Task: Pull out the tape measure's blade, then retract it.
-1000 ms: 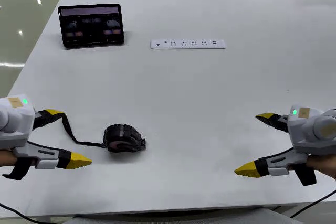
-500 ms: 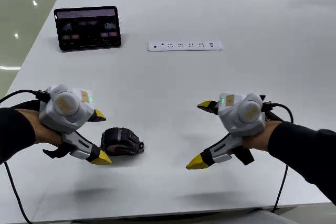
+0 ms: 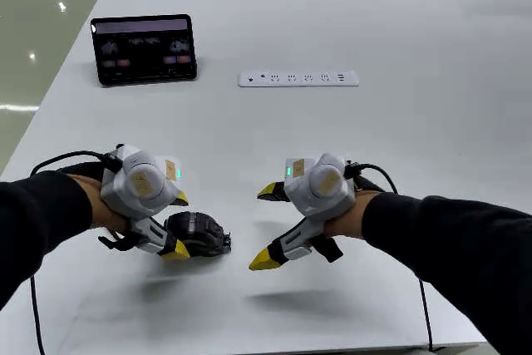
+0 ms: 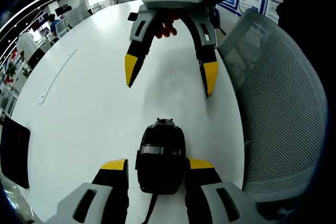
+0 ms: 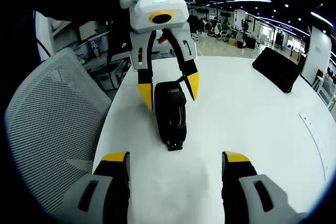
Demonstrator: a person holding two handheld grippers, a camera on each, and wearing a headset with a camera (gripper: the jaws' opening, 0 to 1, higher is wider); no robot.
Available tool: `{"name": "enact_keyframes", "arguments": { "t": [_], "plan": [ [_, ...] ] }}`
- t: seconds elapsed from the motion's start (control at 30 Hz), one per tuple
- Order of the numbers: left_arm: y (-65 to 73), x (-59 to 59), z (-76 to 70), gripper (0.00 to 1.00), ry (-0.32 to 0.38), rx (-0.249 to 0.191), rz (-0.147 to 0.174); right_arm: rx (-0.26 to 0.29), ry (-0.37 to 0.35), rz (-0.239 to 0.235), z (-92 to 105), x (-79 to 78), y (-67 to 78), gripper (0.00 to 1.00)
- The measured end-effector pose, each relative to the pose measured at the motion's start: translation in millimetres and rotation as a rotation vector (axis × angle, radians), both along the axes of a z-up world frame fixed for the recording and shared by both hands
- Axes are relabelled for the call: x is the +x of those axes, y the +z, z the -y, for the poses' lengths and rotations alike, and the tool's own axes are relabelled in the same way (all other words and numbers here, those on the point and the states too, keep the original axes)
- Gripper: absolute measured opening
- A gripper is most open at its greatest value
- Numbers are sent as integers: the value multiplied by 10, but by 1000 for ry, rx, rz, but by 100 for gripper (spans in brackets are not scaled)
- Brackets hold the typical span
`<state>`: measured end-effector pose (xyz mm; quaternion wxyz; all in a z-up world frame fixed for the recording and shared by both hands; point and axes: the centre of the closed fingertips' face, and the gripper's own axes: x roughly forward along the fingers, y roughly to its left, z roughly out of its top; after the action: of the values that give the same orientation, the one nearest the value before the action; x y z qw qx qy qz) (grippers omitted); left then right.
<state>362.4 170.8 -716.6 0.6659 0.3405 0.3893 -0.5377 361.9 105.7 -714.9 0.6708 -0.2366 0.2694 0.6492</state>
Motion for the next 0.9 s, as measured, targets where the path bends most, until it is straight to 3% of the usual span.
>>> {"name": "enact_keyframes", "arguments": {
  "t": [0.03, 0.1, 0.13, 0.17, 0.37, 0.43, 0.5, 0.7, 0.9],
  "plan": [
    [-8, -10, 13, 34, 4, -3, -11, -1, 0, -1, -26, 1, -16, 66],
    [-27, 14, 22, 32, -69, 15, 37, -3, 1, -6, -88, -7, -60, 64],
    [-42, -16, 23, 32, -84, 21, 34, -7, 7, -6, -108, -20, -78, 61],
    [-88, 18, -5, 32, -89, 33, 51, -25, 18, 18, -128, -16, -124, 58],
    [-68, 17, -7, 31, -93, 17, 39, -46, 29, 26, -197, -29, -230, 45],
    [-63, 12, -3, 31, -117, -6, 57, -67, 72, 50, -213, -66, -280, 41],
    [-64, 22, -3, 31, -86, -16, 53, -71, 73, 39, -251, -84, -329, 36],
    [-70, 32, -2, 31, -79, -11, 44, -70, 71, 53, -341, -40, -377, 21],
    [-72, 25, -2, 31, -67, -9, 30, -90, 95, 65, -323, -45, -436, 12]
  ]
}}
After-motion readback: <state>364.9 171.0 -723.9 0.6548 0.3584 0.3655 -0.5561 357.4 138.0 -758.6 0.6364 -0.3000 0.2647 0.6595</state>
